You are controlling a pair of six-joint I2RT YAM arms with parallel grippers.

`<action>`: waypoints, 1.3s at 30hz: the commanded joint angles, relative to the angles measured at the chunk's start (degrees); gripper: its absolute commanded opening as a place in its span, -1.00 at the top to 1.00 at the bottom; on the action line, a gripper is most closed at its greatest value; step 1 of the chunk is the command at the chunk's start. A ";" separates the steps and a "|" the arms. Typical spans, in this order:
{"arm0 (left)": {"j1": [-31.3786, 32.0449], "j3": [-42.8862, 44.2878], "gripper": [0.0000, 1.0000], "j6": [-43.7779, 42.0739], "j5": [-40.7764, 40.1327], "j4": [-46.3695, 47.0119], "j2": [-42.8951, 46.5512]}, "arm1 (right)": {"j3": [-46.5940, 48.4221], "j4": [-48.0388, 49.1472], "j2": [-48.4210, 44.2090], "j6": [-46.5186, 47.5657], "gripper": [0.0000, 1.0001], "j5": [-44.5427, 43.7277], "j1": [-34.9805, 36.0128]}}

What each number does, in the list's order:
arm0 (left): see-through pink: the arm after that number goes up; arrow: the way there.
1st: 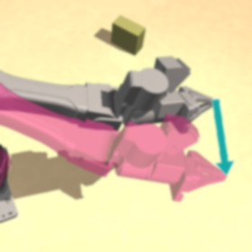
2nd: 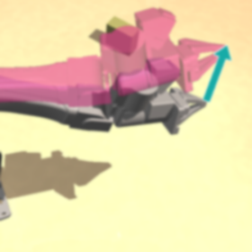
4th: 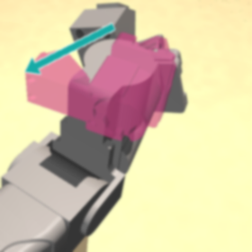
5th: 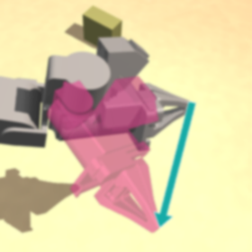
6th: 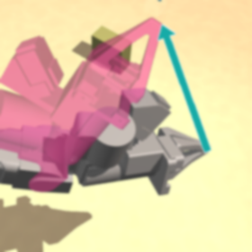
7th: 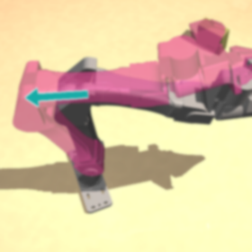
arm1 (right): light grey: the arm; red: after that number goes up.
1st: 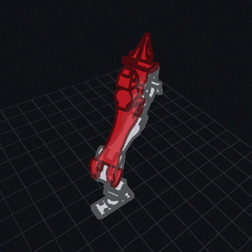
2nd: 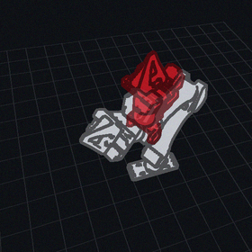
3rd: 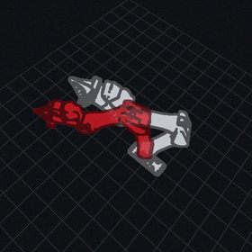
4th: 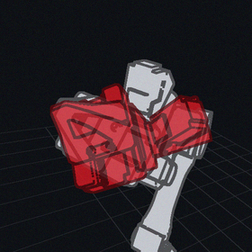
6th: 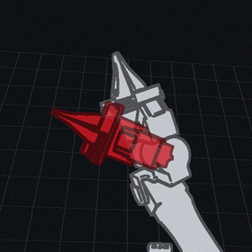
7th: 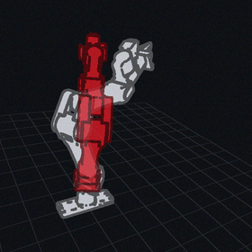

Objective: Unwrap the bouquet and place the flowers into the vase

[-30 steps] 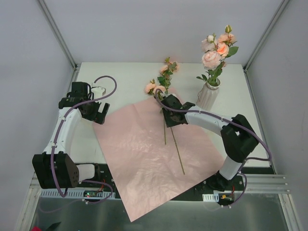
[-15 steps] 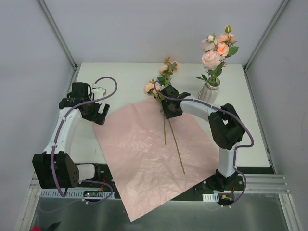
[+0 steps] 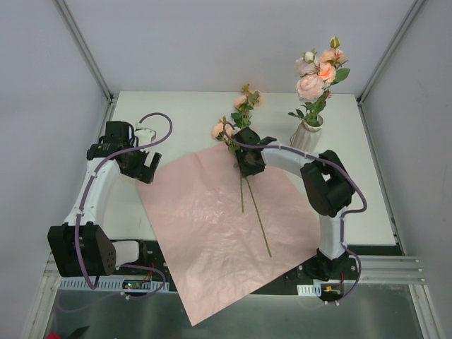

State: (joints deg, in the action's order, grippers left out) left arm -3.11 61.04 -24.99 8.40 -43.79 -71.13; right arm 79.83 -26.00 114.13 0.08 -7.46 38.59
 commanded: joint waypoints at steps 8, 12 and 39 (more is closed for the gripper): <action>-0.49 -0.30 -0.98 -0.67 -0.67 0.20 0.12 | -1.96 3.67 -11.64 0.98 0.19 -4.05 1.84; -0.49 -0.48 -0.98 -0.76 -0.85 0.20 0.03 | -2.58 4.47 -13.32 1.77 0.17 -2.30 2.28; -0.49 -0.65 -0.98 -1.37 -0.85 0.20 1.09 | -3.02 5.17 -0.67 3.00 0.28 -4.05 2.46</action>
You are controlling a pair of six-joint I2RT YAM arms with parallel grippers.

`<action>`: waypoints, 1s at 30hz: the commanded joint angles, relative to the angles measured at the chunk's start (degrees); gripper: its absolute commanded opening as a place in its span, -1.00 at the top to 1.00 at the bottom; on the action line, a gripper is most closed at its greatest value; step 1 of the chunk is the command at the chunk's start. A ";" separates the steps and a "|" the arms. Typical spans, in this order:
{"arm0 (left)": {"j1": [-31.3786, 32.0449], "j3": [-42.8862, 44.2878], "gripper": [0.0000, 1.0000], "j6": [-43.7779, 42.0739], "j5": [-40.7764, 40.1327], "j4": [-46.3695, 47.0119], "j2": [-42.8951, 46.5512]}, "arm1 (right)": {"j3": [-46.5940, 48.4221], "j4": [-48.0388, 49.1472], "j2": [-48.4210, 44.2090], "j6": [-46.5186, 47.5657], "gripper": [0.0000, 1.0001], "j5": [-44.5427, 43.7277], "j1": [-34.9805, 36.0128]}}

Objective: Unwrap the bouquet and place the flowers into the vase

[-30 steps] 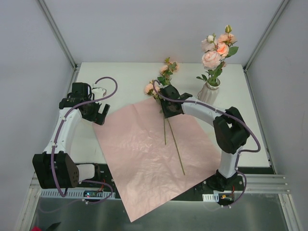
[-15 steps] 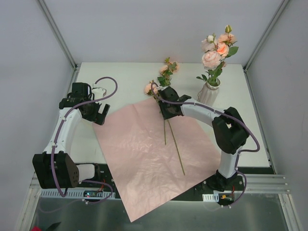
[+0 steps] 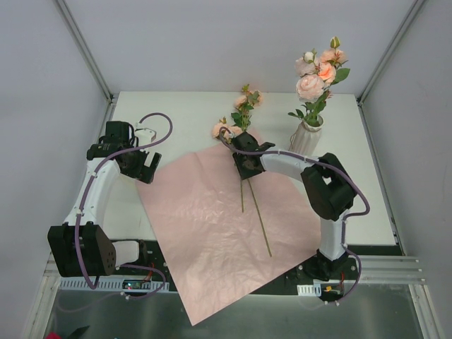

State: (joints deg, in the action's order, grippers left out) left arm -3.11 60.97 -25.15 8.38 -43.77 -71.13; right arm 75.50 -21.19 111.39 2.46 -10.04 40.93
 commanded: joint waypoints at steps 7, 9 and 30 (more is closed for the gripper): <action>-0.49 -1.03 -0.98 -1.31 -1.00 0.09 1.52 | 1.22 1.33 2.51 -0.79 0.52 -1.38 0.21; -0.49 -1.03 -0.98 -1.31 -1.00 0.09 1.35 | 1.57 1.41 2.07 -1.05 0.74 -1.82 0.29; -0.49 0.99 -0.98 -0.17 -0.74 -0.09 1.35 | 18.98 25.08 -26.56 16.15 0.99 5.21 0.56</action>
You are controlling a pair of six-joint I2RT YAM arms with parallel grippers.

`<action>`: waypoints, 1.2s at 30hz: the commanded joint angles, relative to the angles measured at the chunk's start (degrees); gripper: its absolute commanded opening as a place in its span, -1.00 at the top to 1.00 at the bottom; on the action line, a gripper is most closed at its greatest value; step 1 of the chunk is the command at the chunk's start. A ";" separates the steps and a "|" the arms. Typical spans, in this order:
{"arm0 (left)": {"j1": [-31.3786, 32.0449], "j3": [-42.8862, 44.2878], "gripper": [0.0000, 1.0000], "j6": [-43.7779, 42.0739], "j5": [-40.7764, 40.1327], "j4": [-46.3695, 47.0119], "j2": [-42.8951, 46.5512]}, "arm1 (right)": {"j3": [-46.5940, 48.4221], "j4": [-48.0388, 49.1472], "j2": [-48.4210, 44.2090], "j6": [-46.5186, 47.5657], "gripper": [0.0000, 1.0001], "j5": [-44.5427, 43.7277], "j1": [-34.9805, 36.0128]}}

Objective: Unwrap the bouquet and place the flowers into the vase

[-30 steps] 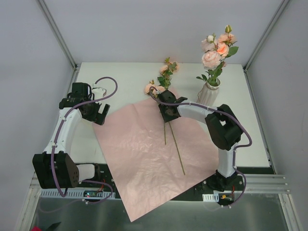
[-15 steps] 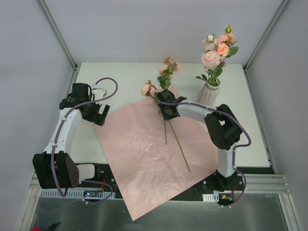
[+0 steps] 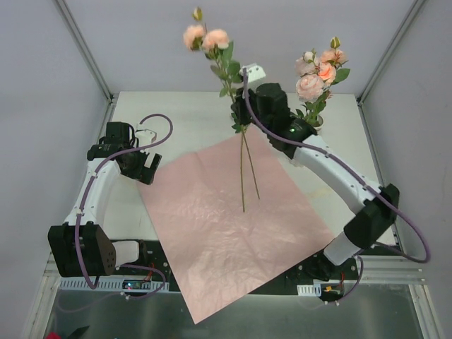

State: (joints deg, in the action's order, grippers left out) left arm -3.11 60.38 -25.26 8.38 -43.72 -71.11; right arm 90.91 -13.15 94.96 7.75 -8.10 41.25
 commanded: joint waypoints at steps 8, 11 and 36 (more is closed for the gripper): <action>-0.66 2.29 -0.98 -1.55 0.05 -1.10 2.03 | 4.71 32.30 -22.34 24.16 0.99 -3.23 -6.79; -0.84 2.81 -0.98 -1.55 0.14 -1.10 1.86 | 1.64 35.46 -26.73 22.14 0.99 -5.34 -12.68; -0.75 5.54 -0.98 -1.81 1.90 -2.24 0.80 | -9.70 44.96 -27.81 6.58 0.99 -3.86 -36.24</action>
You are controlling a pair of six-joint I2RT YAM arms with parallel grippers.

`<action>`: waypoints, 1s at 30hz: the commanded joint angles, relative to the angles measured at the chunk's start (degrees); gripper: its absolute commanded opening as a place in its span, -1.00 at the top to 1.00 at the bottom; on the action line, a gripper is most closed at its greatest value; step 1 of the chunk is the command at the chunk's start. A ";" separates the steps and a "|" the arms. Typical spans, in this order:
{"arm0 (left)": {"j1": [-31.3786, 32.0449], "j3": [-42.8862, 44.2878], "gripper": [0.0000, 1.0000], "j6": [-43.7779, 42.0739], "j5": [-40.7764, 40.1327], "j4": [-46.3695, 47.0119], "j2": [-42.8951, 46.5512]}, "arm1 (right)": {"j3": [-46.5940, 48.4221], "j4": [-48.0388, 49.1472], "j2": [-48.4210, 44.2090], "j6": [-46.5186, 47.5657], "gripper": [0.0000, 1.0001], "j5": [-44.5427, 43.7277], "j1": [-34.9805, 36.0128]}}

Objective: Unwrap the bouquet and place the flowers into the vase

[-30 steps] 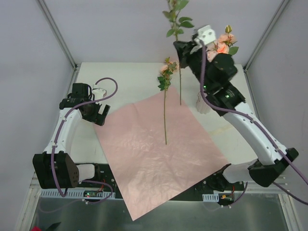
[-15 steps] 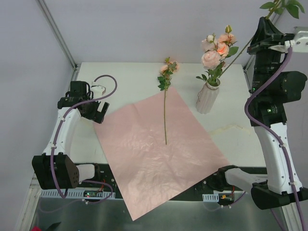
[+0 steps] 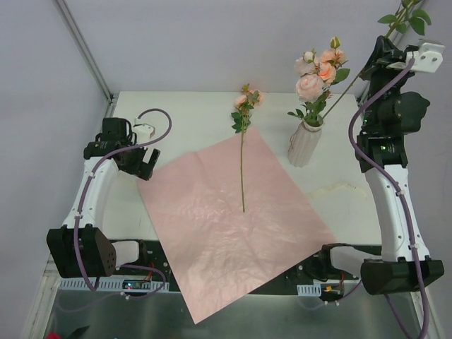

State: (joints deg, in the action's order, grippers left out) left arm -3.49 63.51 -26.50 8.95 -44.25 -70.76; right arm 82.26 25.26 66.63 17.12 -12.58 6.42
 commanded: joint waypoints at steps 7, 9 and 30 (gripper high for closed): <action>-0.38 2.59 -0.98 -0.83 1.16 -2.07 0.63 | -3.86 7.97 1.66 -3.94 0.99 1.59 -2.02; -0.38 2.50 -0.99 -0.92 1.16 -2.16 0.71 | -5.17 8.41 1.84 -4.38 0.99 1.42 -1.93; -0.38 1.80 -0.98 -0.22 2.39 -2.42 2.29 | -19.59 -5.29 -7.64 -6.49 -0.10 0.11 4.74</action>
State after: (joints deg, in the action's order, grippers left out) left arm -3.46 64.14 -26.50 10.02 -45.76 -70.48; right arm 63.26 22.13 64.49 10.13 -10.15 10.07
